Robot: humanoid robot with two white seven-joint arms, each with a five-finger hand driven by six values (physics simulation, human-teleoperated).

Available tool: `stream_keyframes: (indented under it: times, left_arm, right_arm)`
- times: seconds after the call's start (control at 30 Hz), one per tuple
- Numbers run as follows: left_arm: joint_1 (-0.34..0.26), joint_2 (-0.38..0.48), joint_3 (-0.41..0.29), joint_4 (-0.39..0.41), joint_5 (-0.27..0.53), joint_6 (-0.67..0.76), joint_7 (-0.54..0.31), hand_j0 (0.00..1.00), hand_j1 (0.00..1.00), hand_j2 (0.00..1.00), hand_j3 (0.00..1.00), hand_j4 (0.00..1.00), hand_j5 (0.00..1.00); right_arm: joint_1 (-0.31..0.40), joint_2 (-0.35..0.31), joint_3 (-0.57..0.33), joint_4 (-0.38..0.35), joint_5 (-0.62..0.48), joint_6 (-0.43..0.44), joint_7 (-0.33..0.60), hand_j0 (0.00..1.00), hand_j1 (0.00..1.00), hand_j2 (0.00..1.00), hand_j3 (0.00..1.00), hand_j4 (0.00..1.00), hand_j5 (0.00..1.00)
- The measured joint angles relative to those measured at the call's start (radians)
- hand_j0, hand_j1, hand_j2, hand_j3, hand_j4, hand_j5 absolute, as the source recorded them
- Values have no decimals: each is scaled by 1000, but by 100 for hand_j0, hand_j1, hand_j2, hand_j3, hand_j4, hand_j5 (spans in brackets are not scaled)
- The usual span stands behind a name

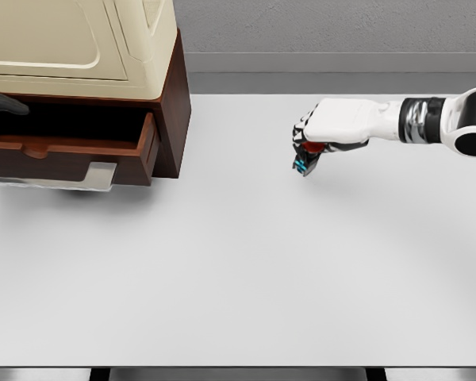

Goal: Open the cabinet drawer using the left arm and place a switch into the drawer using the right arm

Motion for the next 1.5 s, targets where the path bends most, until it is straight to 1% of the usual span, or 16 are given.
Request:
stream_keyframes:
  times: [0.07,0.17,0.23,0.5,0.6,0.87,1.03,1.17,1.33,1.4,1.5]
  left_arm:
    - [0,10,-1,19,5,0,0,100,100,100,100,100,100]
    - [0,18,-3,35,12,0,0,100,100,100,100,100,100]
    - [0,20,-3,40,14,0,0,100,100,100,100,100,100]
    - [0,23,-7,45,22,0,0,100,100,100,100,100,100]
    - [0,23,-9,45,23,0,0,100,100,100,100,100,100]
    - [-1,22,-11,44,22,0,0,100,100,100,100,100,100]
    - [2,22,-12,44,22,0,0,100,100,100,100,100,100]
    - [2,22,-12,44,21,0,0,100,100,100,100,100,100]
    - [2,22,-13,44,20,0,0,100,100,100,100,100,100]
    - [0,22,-13,44,19,0,0,100,100,100,100,100,100]
    - [0,21,-14,44,18,0,0,100,100,100,100,100,100]
  right_arm:
    - [-17,15,3,-1,-2,0,0,40,40,40,40,40,40]
    - [-72,45,10,-1,-5,0,0,37,37,37,37,37,37]
    - [-115,68,35,1,-6,0,0,37,37,37,37,37,37]
    - [-195,170,127,3,-7,-1,0,37,37,37,37,37,37]
    - [-247,194,154,3,-35,0,0,37,37,37,37,37,37]
    - [-311,250,214,3,-82,-1,1,37,37,37,37,37,37]
    - [-348,281,227,3,-98,0,0,37,37,37,37,37,37]
    - [-379,320,242,7,-114,0,0,37,37,37,37,37,37]
    - [-425,371,248,27,-136,0,0,37,37,37,37,37,37]
    - [-449,396,249,53,-142,0,0,37,37,37,37,37,37]
    - [-465,426,250,89,-149,0,0,37,37,37,37,37,37]
